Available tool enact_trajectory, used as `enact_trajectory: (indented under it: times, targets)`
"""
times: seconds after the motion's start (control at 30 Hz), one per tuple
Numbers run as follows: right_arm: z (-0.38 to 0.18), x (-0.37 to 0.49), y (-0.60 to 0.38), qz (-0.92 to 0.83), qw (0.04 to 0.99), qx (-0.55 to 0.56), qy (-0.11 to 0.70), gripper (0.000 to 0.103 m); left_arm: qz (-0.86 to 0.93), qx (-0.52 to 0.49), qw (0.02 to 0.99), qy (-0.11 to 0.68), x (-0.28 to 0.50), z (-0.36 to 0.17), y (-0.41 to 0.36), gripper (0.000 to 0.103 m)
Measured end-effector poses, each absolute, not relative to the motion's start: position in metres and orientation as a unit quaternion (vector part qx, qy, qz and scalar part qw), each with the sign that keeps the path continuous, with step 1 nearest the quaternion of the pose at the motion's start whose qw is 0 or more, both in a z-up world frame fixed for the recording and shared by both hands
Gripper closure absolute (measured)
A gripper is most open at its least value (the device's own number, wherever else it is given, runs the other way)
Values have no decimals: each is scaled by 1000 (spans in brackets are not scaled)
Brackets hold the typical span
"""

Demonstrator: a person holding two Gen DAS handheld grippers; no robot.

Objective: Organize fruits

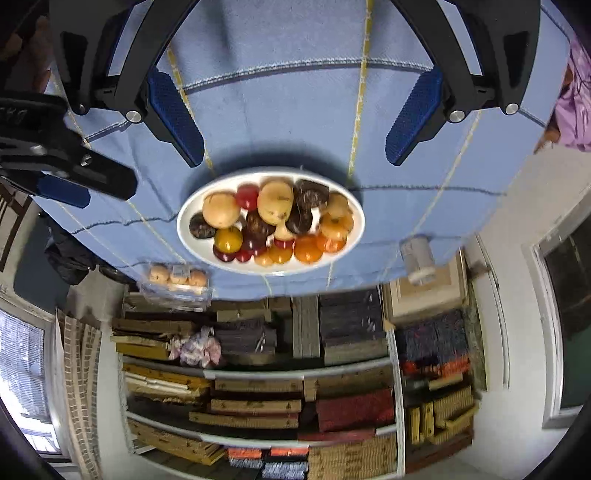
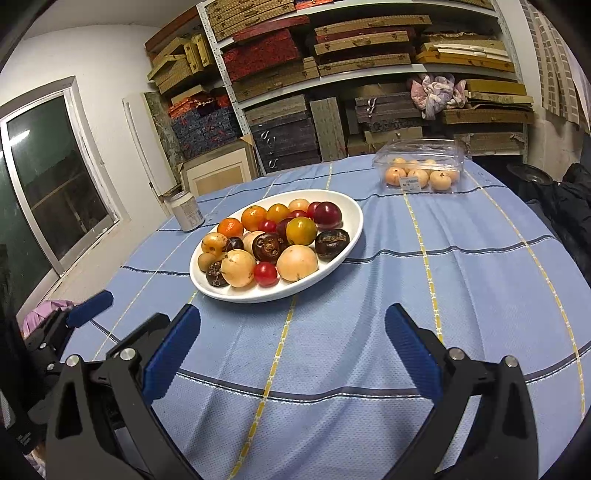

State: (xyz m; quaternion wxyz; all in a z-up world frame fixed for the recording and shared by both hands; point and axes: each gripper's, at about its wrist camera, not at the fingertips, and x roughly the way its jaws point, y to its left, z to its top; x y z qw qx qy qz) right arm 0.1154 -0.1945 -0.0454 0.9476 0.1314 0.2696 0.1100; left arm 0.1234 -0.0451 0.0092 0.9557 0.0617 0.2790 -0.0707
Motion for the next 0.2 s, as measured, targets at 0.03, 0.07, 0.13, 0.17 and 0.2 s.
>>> enact_trajectory:
  times: [0.03,0.07,0.13,0.17,0.2]
  targets:
    - [-45,115,-195,109,948,133,268,4,-71,55,954,286,126,8,-43,4]
    - [-46,115,-195,109,948,133,268,4,-62,53,955,286,126,8,-41,4]
    - [-46,115,-194,109,948,134,269,4,-47,60,958,278,125,9,-40,4]
    - [-46,115,-195,109,948,133,269,4,-45,63,958,276,125,9,-40,4]
    - [-46,115,-195,110,948,132,269,4,-42,63,959,275,125,9,-40,4]
